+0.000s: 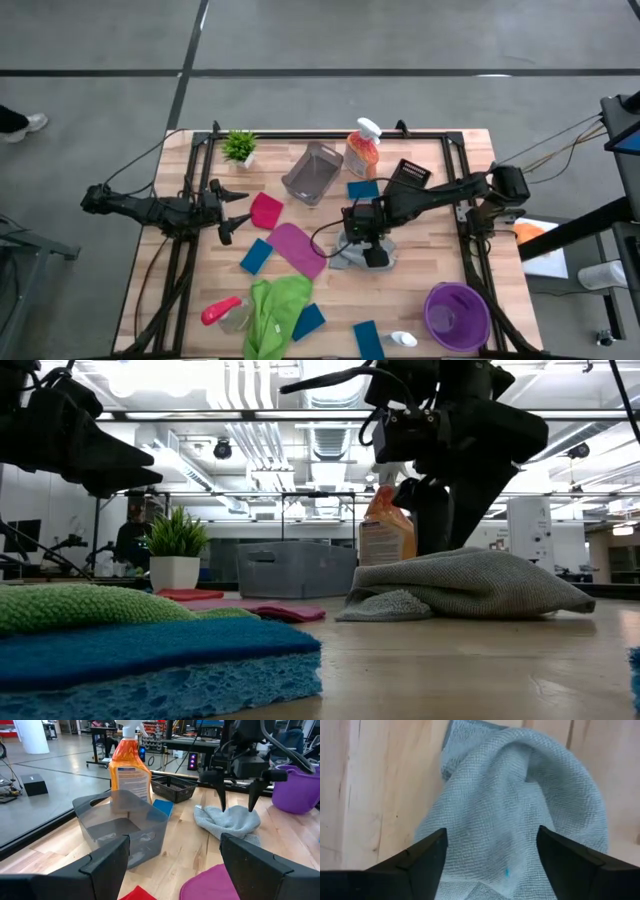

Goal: Pick & Place Kitchen Items
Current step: Put the gray microfiber cloth into the purple bucket

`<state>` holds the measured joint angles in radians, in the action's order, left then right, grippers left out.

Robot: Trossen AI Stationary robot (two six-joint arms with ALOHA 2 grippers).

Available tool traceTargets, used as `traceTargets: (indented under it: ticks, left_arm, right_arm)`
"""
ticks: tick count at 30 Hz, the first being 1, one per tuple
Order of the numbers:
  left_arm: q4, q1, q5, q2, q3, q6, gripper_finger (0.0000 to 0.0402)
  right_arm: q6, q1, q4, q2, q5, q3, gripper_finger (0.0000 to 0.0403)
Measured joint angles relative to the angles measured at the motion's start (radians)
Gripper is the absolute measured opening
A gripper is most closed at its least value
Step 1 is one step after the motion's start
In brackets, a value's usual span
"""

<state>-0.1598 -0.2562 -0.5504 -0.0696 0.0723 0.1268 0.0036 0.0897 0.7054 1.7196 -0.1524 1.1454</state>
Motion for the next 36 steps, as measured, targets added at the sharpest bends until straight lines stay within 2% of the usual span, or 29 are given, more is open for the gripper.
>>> traceTargets:
  ticks: [6,19,27,36]
  left_arm:
    - [-0.001,0.000,0.000,0.000,0.000,0.000,0.0312]
    - [0.002,0.000,-0.028,0.000,0.000,0.002,0.0312]
    - [0.002,0.000,-0.068,0.000,0.000,0.003,0.0312]
    - [0.003,0.000,-0.086,0.000,0.000,0.000,0.0312]
  right_arm:
    - [0.006,0.021,0.009,0.005,-0.003,-0.004,0.0232]
    - [0.037,0.033,0.014,0.016,-0.001,-0.038,0.0146]
    - [0.045,0.044,0.013,0.048,0.003,-0.042,0.0028]
    - [0.028,0.069,-0.027,-0.031,0.005,-0.042,0.0018]
